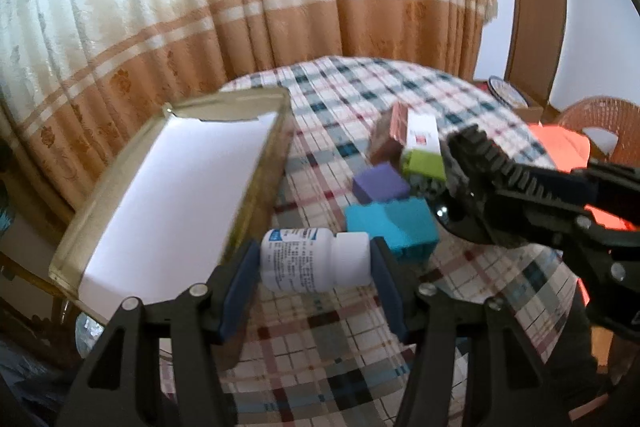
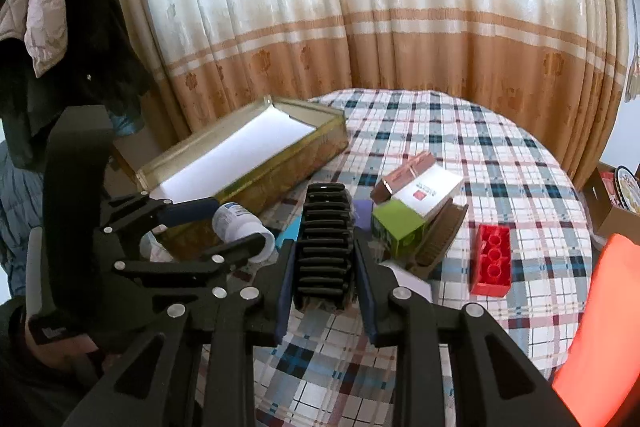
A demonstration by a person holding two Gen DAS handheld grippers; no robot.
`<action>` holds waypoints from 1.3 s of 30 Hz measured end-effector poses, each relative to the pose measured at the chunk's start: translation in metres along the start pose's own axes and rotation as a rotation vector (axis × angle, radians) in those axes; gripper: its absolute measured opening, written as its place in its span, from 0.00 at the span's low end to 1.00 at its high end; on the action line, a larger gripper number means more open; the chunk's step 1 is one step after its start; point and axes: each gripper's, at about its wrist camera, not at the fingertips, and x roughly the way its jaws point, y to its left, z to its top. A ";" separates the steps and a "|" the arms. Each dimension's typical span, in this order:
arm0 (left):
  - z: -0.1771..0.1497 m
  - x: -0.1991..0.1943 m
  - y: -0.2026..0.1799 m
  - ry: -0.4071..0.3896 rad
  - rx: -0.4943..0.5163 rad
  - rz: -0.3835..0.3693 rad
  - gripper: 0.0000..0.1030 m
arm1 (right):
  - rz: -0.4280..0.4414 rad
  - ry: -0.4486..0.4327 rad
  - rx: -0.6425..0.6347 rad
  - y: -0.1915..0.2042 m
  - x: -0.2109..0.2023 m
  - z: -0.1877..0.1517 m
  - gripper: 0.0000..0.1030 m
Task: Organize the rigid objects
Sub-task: 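Lift the black brush with the right tool while the left tool grasps the pill bottle, then carry the pill bottle and black brush over the paper-lined tray with both tools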
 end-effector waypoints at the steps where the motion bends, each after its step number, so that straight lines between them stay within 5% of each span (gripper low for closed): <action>1: 0.002 -0.003 0.002 -0.007 -0.008 0.002 0.55 | 0.002 -0.004 0.002 -0.001 -0.001 0.002 0.30; 22: 0.023 -0.024 0.045 -0.079 -0.117 0.022 0.55 | 0.040 -0.002 0.009 -0.003 0.009 0.029 0.30; 39: 0.024 -0.008 0.089 -0.030 -0.224 0.083 0.55 | 0.096 0.045 -0.069 0.030 0.048 0.057 0.30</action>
